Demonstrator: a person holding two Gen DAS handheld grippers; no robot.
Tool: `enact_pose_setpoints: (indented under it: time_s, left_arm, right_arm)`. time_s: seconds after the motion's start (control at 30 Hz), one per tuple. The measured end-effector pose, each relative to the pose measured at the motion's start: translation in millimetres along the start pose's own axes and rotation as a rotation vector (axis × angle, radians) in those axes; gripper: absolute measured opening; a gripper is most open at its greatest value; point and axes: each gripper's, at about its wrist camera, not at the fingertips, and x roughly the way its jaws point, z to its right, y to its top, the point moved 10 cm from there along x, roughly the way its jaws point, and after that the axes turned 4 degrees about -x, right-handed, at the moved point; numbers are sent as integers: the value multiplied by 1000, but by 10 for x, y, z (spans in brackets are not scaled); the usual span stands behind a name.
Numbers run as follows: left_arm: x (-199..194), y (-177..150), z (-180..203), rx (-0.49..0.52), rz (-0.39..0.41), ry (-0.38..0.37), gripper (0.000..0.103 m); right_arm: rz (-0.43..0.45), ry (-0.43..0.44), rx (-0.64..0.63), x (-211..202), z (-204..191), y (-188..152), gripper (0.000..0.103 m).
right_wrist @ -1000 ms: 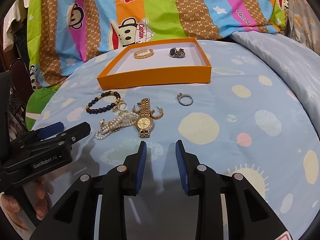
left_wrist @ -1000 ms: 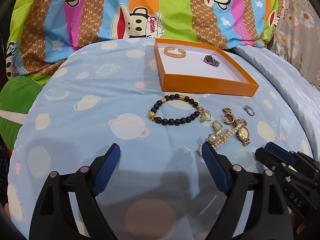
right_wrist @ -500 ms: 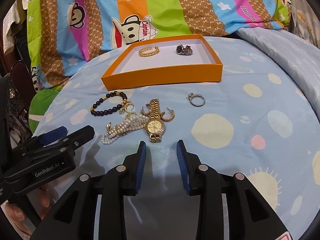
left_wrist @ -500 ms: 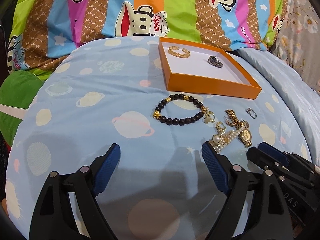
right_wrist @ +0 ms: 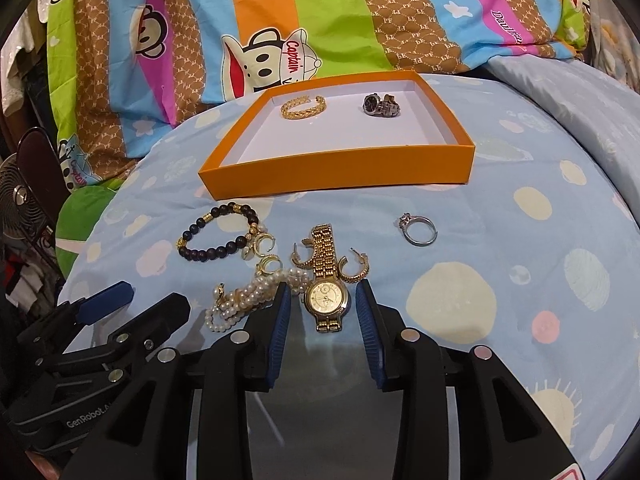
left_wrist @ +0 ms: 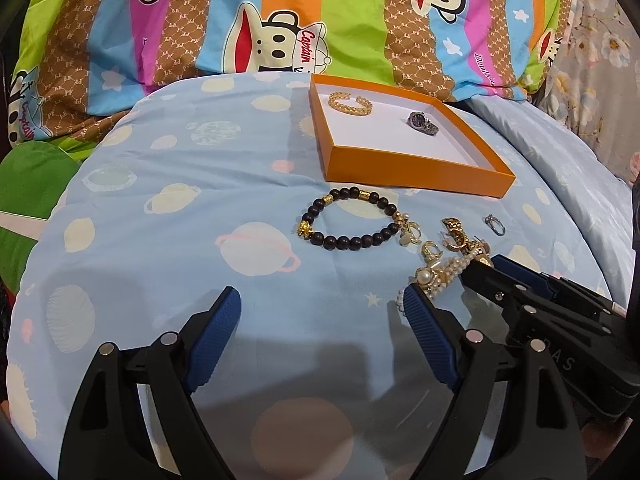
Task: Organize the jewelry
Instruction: 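Close the right tool on the gold watch band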
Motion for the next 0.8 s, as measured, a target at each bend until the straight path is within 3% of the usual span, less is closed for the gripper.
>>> enact_pose_setpoints:
  time_s: [0.17, 0.57, 0.8]
  left_arm:
    - [-4, -3, 53, 16, 0, -15, 81]
    - [32, -91, 415, 113, -29, -72, 81]
    - [146, -49, 587, 115, -43, -75, 80]
  right_arm:
    - [1, 8, 21, 2, 32, -5, 24]
    - [37, -5, 57, -238, 238, -136, 23]
    - [47, -23, 104, -358, 469, -229, 23]
